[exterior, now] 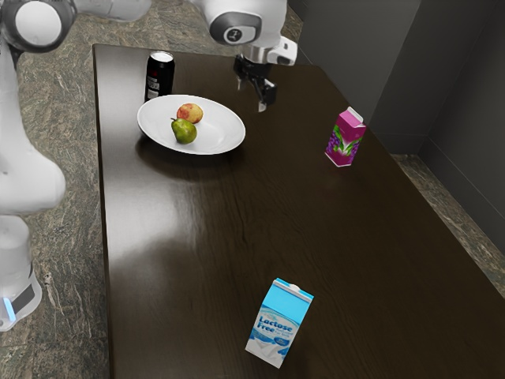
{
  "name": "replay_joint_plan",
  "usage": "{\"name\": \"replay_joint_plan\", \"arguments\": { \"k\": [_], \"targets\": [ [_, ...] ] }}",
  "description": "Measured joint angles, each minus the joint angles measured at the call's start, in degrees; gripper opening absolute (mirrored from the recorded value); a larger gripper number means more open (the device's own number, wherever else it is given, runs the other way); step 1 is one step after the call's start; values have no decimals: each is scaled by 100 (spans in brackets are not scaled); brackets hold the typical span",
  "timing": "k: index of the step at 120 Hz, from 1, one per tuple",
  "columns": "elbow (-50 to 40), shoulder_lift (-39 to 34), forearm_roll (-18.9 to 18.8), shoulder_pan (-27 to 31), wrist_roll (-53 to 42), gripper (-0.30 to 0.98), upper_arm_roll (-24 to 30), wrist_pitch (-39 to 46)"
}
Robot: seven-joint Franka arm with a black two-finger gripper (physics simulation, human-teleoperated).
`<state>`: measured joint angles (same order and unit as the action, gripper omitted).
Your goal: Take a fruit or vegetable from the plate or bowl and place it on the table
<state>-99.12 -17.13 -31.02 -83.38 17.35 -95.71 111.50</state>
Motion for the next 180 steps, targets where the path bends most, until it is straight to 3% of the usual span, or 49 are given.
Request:
{"name": "replay_joint_plan", "arguments": {
  "k": [17,36,51,65,77,105,125,180],
  "targets": [
    [210,-18,-12,-1105,321,68,-700,78],
    [-4,-16,-13,-1127,807,69,-794,-34],
    [-550,39,-16,-109,1155,69,-579,-74],
    [-1178,16,-25,2227,1398,69,907,-48],
    [-1388,2,-47,2714,1536,69,1158,137],
    [-1427,-43,-132,2204,1576,68,495,675],
    [-1388,-230,-132,1677,1359,68,-286,1055],
    [-1506,-445,-137,1611,494,66,-380,1532]
  ]
}}
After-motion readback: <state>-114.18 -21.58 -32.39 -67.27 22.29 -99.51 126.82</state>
